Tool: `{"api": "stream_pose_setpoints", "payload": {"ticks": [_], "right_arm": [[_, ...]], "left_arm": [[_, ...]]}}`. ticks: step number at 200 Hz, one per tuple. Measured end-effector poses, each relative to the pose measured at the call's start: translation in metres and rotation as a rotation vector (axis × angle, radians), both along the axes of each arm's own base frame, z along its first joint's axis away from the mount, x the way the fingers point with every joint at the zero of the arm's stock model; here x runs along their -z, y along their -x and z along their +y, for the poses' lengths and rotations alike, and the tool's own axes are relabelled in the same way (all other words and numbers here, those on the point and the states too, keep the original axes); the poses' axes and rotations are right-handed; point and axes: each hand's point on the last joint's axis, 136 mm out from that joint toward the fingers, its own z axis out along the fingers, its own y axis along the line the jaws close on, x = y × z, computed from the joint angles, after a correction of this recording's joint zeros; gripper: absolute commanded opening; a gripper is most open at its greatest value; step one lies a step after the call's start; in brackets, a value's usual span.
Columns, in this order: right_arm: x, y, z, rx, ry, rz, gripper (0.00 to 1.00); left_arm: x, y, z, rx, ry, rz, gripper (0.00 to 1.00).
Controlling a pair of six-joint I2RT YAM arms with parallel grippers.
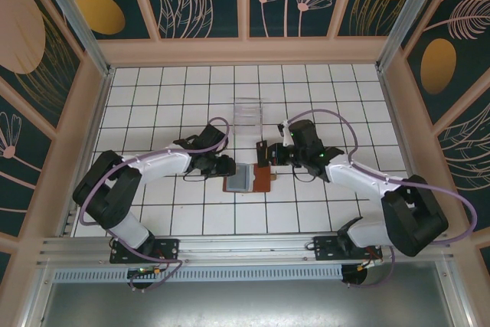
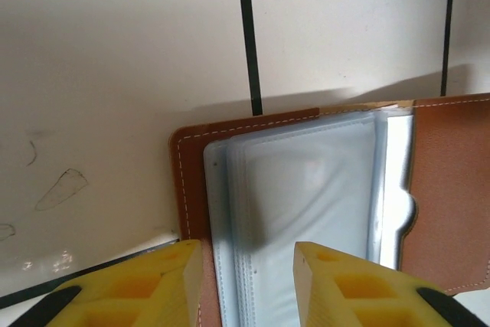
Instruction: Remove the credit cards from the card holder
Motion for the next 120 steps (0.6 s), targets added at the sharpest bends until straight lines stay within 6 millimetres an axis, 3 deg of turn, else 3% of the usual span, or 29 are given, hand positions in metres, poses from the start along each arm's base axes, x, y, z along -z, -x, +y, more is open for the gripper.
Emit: {"api": "stream_pose_setpoints", "payload": {"ticks": [51,120], "right_arm": [[-0.017,-0.024,-0.012,-0.191,0.231,-0.260,0.00],[-0.023,-0.055,0.007,-0.577,0.485,-0.484,0.00]], "left_arm": [[-0.003,-0.001,0.004,-0.011,-0.019,-0.014,0.39],[-0.008,-0.007,0.011,-0.031,-0.046,-0.052,0.40]]}}
